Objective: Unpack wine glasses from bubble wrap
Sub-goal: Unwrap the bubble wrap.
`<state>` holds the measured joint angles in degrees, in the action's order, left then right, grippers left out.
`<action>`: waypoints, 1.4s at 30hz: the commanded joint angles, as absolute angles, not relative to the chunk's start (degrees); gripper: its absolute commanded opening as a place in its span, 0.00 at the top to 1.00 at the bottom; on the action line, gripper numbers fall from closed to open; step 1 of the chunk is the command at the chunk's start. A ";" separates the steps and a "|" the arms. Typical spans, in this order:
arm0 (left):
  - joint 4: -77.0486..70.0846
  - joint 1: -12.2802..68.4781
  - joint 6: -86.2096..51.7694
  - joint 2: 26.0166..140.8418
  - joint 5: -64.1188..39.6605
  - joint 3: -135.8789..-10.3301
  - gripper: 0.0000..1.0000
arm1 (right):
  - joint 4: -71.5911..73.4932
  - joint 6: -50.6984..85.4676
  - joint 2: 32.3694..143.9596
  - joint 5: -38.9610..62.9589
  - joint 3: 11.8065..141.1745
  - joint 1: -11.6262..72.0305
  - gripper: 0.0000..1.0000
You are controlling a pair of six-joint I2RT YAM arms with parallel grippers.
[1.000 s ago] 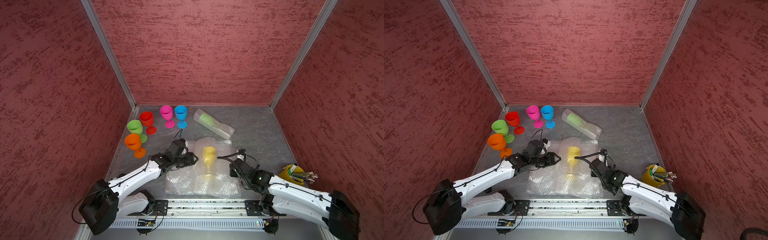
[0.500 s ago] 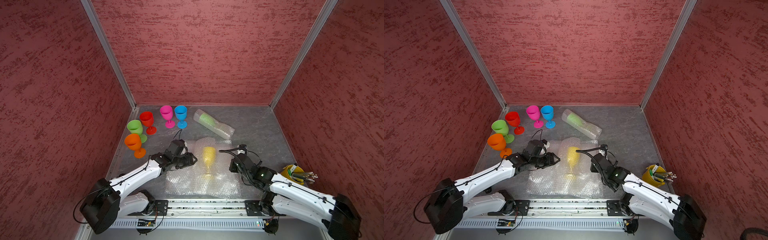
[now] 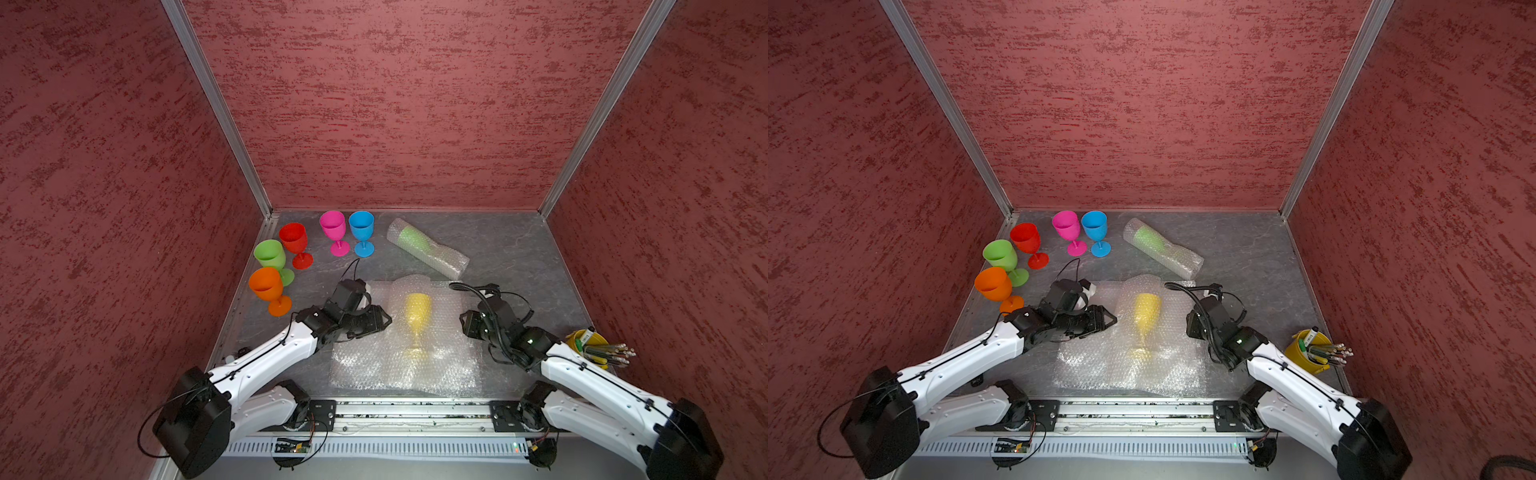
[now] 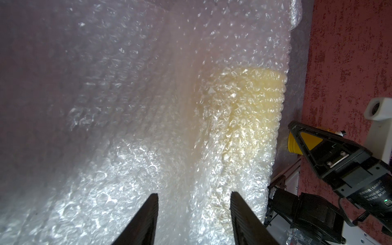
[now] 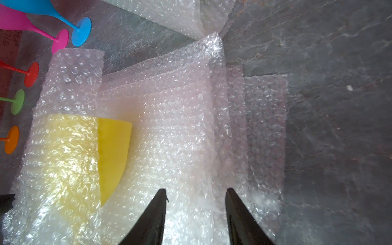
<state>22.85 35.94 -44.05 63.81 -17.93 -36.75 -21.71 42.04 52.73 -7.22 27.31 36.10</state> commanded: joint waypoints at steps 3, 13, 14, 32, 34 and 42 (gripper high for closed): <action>23.94 34.56 -42.89 62.20 -18.73 -37.71 0.44 | -16.08 42.38 53.89 -0.04 25.32 32.90 0.54; 23.42 33.22 -42.76 61.57 -20.30 -37.26 0.44 | -12.49 41.67 56.21 2.15 24.43 31.46 0.80; 23.33 33.09 -42.69 61.67 -20.43 -37.35 0.44 | -12.48 41.64 56.38 2.03 24.59 31.46 0.86; 24.39 31.11 -41.44 61.96 -21.37 -38.22 0.44 | -22.95 33.07 68.87 -6.98 40.52 31.14 1.00; 24.52 31.02 -41.44 61.97 -21.41 -38.12 0.44 | -23.58 31.83 71.76 -8.86 42.32 30.65 1.00; 26.79 30.52 -40.61 60.69 -21.37 -39.42 0.41 | -24.18 32.12 71.93 -10.56 45.41 30.23 0.33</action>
<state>25.56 30.98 -42.28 61.93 -20.97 -37.65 -23.00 32.36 74.50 -6.94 43.27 30.50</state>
